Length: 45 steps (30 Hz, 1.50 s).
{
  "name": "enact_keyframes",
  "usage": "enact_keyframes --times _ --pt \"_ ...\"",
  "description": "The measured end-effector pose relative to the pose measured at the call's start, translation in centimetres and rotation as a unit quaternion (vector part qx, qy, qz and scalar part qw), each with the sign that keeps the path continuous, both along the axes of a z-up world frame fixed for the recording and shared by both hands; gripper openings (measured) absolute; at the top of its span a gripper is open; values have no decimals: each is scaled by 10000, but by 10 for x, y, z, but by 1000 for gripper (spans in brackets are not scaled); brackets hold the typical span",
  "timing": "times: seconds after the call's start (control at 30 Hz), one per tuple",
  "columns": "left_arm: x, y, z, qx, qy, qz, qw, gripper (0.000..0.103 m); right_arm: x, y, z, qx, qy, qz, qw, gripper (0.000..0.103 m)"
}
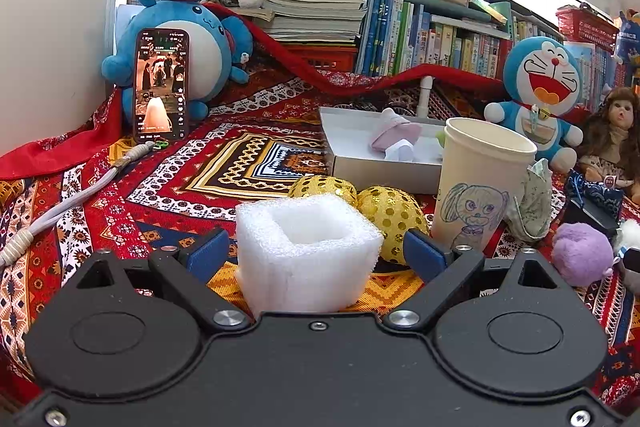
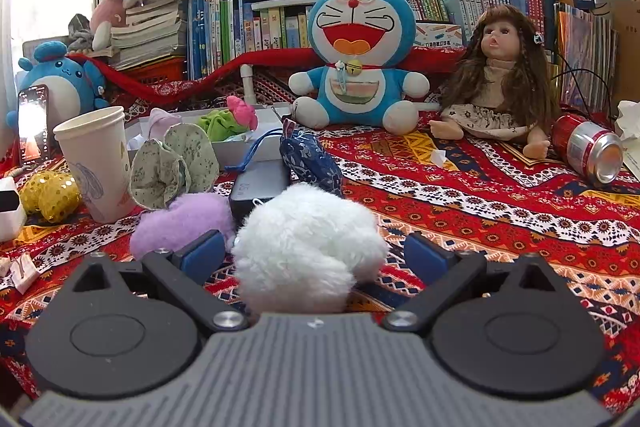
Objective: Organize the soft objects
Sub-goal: 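Close the left tool on the foam cube while the right tool grips the fluffy ball, then lift and carry the foam cube and fluffy ball with both tools over the box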
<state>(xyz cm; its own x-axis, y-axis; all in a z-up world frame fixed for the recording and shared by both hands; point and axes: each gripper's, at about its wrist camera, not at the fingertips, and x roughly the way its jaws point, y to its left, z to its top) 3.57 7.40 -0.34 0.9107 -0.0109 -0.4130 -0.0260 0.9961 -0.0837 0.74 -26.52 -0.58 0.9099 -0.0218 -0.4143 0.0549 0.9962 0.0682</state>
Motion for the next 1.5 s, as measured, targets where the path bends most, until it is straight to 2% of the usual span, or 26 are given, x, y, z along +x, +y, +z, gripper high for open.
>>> enact_keyframes --times 0.13,0.3,0.47,0.53,0.63,0.83,1.03,1.17,1.5 --pt "2 2 -1 -94 41 -28 9999 88 2 1 -1 26 13 -18 10000 98" --pt "2 4 -1 -170 78 -37 9998 70 4 2 -2 53 83 55 9999 92" --pt "2 7 -1 -220 69 -26 9997 69 4 3 -2 41 108 18 9999 83" --pt "1 7 0 -205 46 -29 9998 69 5 3 -2 32 129 -30 9999 76" --pt "0 7 3 -196 -1 -47 9998 68 2 1 -1 80 43 -105 9999 73" --pt "4 6 17 -160 -121 -148 9997 68 -3 0 12 57 -265 -181 9995 72" --pt "18 13 42 -340 -216 -266 9988 68 7 -4 35 122 -376 -103 9992 72" --pt "33 18 61 -482 -231 -369 9979 68 24 -7 52 271 -319 22 9991 72" --pt "92 17 94 -805 17 -686 9944 67 88 -14 93 810 -109 452 9956 72"
